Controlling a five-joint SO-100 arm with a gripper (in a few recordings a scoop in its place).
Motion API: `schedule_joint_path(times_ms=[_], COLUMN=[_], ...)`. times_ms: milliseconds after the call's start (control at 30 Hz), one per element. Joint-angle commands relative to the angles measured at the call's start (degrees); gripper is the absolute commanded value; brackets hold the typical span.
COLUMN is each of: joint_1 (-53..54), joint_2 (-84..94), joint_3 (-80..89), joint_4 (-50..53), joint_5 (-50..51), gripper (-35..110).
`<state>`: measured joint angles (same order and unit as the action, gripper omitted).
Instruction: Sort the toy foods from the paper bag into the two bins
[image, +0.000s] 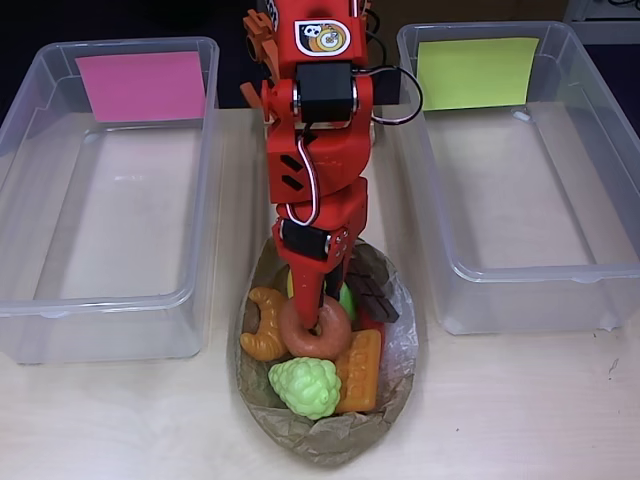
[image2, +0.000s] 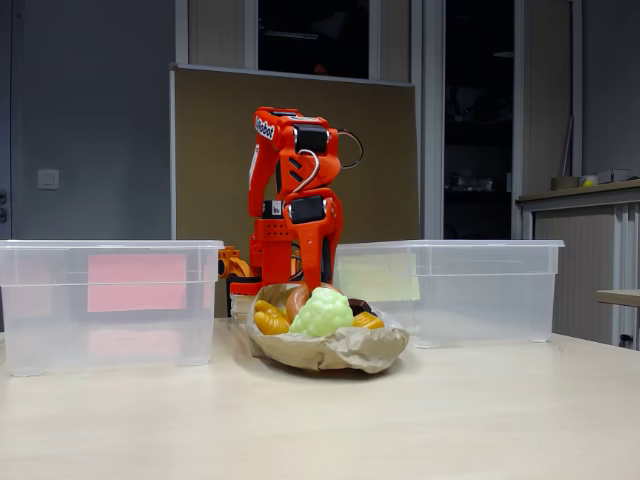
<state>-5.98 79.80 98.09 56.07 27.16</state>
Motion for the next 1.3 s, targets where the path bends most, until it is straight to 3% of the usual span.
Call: schedule_joint_path(times_ms=[0,300,533,733,867,1000,1267], joint_1=[-0.4,-2.6,-8.4,-23.7,-34.6,-46.1,-64.2], joint_2=[0.5,5.8,19.7,24.3,25.2,24.4,17.1], joint_3=[-3.6,-15.7,-18.2,-26.6,-28.7,-25.0,-11.0], joint_4=[2.6,16.8,31.4,43.9,45.3,41.3,23.4], joint_5=[-1.1,-4.6,4.0,23.6,37.8,54.2,91.1], gripper=[12,12,12,12,12,12,12])
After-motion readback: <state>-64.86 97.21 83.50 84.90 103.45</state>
